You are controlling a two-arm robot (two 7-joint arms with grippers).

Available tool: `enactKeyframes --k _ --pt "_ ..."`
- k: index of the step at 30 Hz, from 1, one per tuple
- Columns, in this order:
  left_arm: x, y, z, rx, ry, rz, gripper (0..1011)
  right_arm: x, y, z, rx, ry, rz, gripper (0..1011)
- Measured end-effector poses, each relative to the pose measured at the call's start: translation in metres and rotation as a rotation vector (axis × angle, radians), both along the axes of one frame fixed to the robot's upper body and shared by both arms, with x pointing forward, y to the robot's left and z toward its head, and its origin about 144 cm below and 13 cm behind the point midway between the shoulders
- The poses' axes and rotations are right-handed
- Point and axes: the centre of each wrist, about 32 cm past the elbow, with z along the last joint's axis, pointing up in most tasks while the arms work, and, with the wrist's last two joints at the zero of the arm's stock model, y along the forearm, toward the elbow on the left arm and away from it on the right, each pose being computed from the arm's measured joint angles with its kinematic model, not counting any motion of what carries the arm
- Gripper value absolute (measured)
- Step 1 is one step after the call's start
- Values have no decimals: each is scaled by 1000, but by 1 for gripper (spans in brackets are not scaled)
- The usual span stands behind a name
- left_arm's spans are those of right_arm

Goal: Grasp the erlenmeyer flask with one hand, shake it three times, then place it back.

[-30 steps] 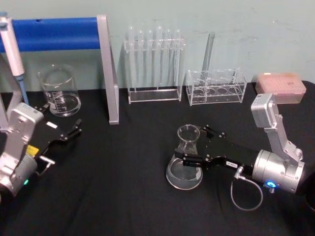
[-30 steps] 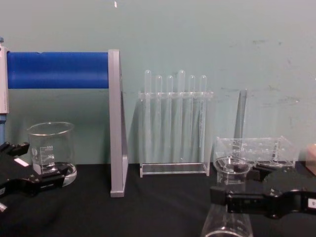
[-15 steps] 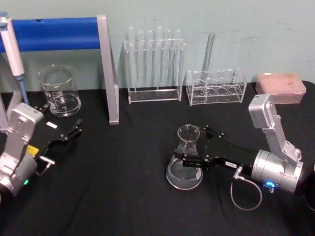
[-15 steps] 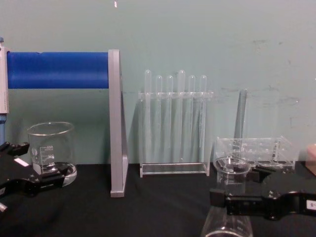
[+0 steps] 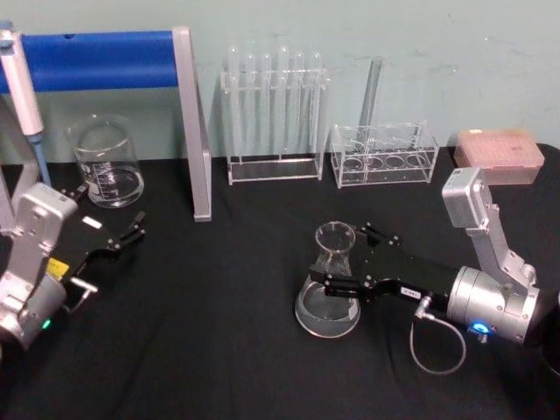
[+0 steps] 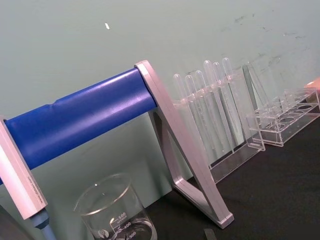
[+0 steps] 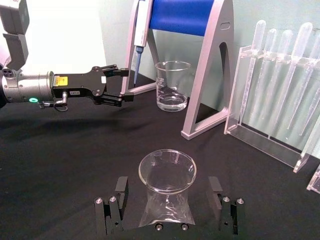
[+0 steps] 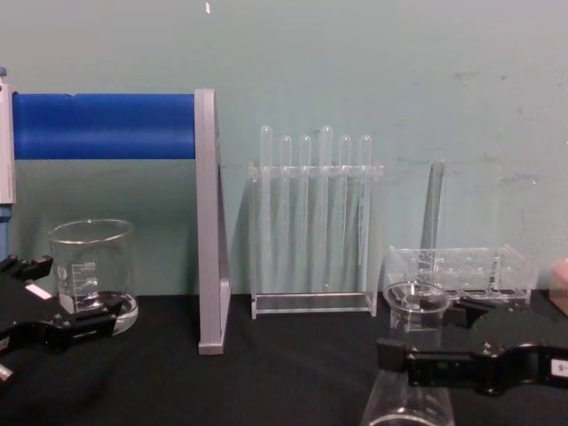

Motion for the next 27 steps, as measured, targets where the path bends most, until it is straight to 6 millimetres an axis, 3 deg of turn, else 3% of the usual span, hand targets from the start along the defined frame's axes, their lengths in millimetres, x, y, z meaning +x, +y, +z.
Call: enactKeyframes --k 14,23,27 --pt "0 0 0 0 0 0 1001 0 0 0 1 0 0 996" --pt "0 0 0 0 0 0 1001 0 0 0 2 0 0 792" --pt "0 0 0 0 0 0 1001 0 0 0 2 0 0 647"
